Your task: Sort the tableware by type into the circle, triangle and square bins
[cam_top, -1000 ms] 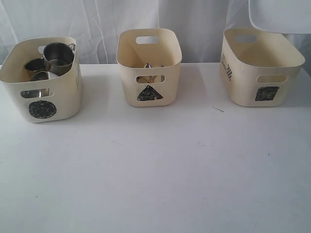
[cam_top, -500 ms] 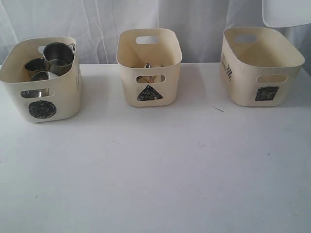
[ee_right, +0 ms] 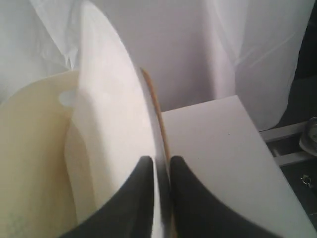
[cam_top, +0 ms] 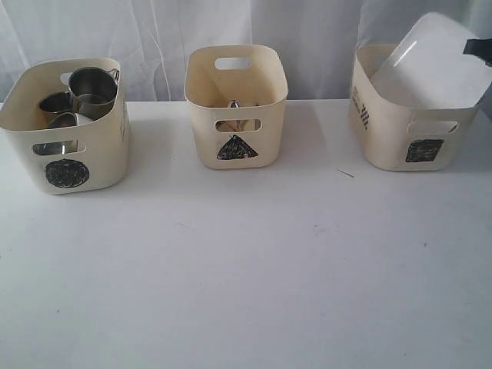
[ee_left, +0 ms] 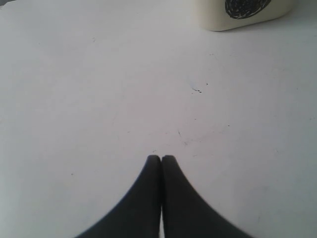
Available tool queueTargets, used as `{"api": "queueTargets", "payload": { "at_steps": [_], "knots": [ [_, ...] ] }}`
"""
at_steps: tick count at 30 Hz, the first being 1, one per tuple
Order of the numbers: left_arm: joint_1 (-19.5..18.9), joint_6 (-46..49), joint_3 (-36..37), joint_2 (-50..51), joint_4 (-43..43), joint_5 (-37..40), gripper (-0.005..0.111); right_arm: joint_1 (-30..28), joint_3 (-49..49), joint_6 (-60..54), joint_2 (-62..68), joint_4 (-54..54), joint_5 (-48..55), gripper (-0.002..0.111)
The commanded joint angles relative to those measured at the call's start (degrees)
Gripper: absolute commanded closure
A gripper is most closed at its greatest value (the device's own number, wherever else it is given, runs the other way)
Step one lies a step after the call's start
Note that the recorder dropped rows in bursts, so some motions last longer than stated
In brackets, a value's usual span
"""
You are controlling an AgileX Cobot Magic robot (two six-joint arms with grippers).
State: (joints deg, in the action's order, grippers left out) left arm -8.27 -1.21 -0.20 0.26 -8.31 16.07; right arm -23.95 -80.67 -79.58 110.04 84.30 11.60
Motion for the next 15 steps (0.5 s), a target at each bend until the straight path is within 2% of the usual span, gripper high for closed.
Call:
{"api": "queueTargets", "payload": {
  "at_steps": [1, 5, 6, 8, 9, 11, 15],
  "knots": [
    [0.3, -0.1, 0.2, -0.3, 0.2, 0.0, 0.107, 0.0, -0.6, -0.2, -1.4, 0.9, 0.5, 0.081],
    [0.3, -0.1, 0.2, -0.3, 0.2, 0.0, 0.107, 0.0, -0.6, 1.7, -8.7, 1.0, 6.5, 0.081],
    [0.3, -0.1, 0.2, -0.3, 0.2, 0.0, 0.107, 0.1, -0.6, 6.5, -12.4, 0.0, 12.5, 0.091],
    [0.3, -0.1, 0.2, -0.3, 0.2, 0.0, 0.107, 1.0, -0.6, 11.3, -16.5, -4.0, 17.0, 0.109],
    [0.3, -0.1, 0.2, -0.3, 0.2, 0.0, 0.107, 1.9, -0.2, 14.9, -18.4, -7.6, 17.2, 0.108],
    [0.3, -0.1, 0.2, -0.3, 0.2, 0.0, 0.107, 4.5, 1.6, 23.6, -21.6, -16.5, 13.2, 0.108],
    [0.3, -0.1, 0.2, -0.3, 0.2, 0.0, 0.107, 10.4, 11.0, 44.8, -28.1, -42.6, 1.5, 0.108]
  ]
}}
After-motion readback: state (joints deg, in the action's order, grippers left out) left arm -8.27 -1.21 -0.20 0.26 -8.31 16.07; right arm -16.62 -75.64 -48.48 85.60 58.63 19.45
